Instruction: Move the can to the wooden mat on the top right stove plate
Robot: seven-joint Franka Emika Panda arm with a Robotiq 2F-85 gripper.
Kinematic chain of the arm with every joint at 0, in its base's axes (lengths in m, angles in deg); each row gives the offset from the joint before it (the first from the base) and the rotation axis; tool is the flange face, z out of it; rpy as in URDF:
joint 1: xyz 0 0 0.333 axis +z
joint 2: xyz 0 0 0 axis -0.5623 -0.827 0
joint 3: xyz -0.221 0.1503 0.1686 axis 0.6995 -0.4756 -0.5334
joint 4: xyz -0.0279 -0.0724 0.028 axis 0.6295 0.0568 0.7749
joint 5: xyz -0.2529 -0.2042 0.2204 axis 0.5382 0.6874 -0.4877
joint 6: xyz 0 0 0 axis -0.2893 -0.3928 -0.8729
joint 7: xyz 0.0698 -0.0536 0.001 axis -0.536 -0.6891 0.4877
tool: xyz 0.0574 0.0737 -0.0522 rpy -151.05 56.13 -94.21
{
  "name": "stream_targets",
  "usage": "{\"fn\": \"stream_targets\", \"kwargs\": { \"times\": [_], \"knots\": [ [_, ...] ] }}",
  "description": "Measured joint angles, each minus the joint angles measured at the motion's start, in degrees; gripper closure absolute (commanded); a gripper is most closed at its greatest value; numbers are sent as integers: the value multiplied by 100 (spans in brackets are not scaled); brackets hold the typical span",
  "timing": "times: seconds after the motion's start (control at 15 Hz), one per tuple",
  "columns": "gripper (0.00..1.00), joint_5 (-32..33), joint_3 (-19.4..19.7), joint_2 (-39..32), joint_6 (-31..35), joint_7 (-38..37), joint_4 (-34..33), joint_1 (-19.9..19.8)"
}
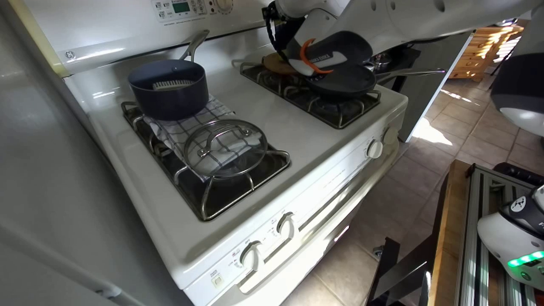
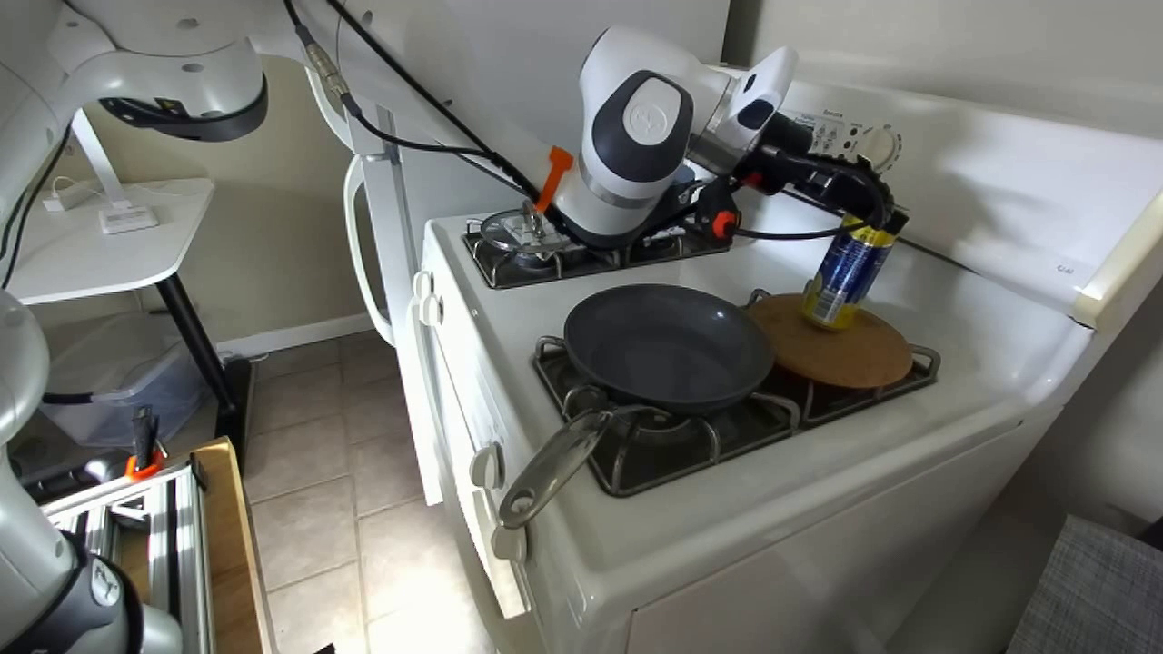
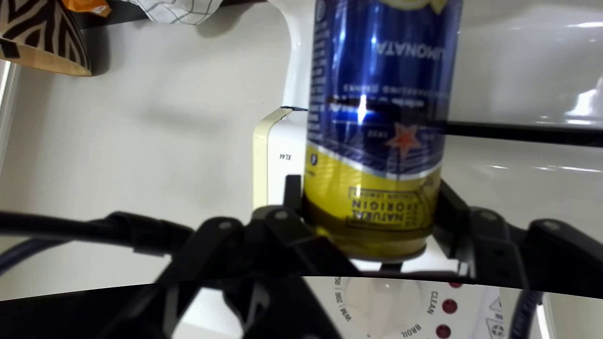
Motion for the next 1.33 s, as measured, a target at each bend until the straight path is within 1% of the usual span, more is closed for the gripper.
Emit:
{"fn": "stream_targets", "kwargs": {
  "times": [0.13, 0.2, 0.27, 0.93, 1.07, 1.33],
  "knots": [
    [8, 0, 21, 1, 34, 57, 0, 11],
    [5, 0, 35, 1, 59, 98, 1, 17],
    [0, 0, 45, 1, 77, 161, 1, 21],
    [0, -60, 109, 10, 322, 408, 9, 75],
    [0, -110, 233, 16, 456, 487, 9, 116],
    [0, -355, 685, 53, 843, 703, 13, 261]
  ]
}}
